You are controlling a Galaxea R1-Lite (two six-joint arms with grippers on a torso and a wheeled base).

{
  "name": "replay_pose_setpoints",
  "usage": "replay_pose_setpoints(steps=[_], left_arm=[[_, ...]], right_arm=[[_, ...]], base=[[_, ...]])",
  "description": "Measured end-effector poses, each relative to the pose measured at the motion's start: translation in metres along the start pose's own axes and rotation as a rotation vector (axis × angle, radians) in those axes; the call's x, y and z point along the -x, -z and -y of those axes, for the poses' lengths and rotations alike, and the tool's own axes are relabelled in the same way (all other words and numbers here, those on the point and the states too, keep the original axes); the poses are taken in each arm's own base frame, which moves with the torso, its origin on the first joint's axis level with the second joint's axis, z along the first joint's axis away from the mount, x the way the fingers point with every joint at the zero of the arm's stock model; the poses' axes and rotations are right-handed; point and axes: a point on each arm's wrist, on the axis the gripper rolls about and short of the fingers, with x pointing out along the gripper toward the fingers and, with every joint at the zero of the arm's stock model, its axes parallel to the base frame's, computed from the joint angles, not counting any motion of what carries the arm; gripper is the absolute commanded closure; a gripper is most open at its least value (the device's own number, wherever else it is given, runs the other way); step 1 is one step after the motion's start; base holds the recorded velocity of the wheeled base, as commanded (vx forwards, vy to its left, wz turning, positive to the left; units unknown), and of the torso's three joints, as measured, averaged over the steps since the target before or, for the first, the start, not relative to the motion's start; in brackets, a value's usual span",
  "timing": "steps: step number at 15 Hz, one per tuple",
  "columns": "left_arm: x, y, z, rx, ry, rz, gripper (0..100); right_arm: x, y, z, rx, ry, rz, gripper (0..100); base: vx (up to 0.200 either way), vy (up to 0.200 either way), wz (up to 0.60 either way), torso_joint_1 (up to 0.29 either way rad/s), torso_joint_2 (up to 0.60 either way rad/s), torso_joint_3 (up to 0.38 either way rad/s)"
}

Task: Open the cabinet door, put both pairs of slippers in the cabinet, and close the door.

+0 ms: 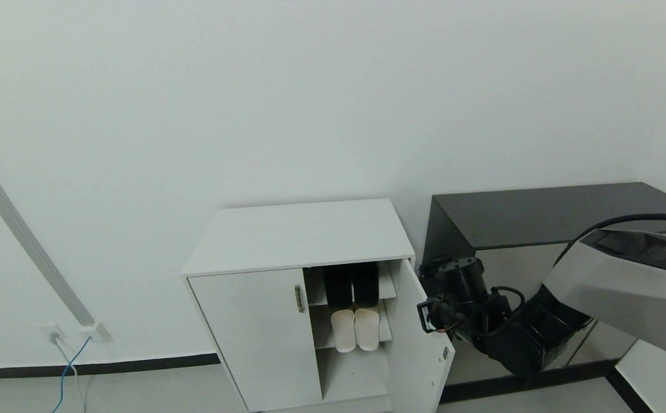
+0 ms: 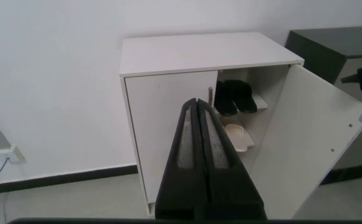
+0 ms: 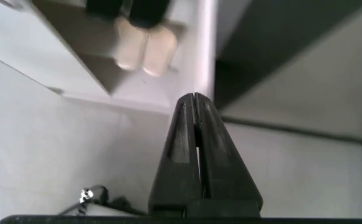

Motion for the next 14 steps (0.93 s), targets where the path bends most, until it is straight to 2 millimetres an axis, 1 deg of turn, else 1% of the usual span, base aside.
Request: replay_pose_setpoints(steps=[1, 4, 6, 9, 14], left_arm=[[0.000, 0.000, 0.000, 0.000, -0.001, 0.000, 100], [0.000, 0.000, 0.000, 0.000, 0.000, 0.000, 100], [0.000, 0.000, 0.000, 0.000, 0.000, 0.000, 100], [0.000, 0.000, 0.000, 0.000, 0.000, 0.000, 100], [0.000, 0.000, 0.000, 0.000, 0.001, 0.000, 100]], right_arm=[[-0.004, 0.001, 0.006, 0.002, 0.021, 0.009, 100], [-0.016, 0.010, 0.017, 0.023, 0.055, -0.008, 100], [-0.020, 0.015, 0.020, 0.023, 0.063, -0.024, 100], [-0.020, 0.019, 0.011, 0.033, 0.038, -0.033, 100], [-0.005, 0.026, -0.022, 0.059, -0.079, 0.019, 100]], base=[[0.000, 0.000, 0.00, 0.000, 0.00, 0.000], [0.000, 0.000, 0.00, 0.000, 0.00, 0.000], [0.000, 0.000, 0.00, 0.000, 0.00, 0.000], [0.000, 0.000, 0.00, 0.000, 0.00, 0.000], [0.000, 0.000, 0.00, 0.000, 0.00, 0.000]])
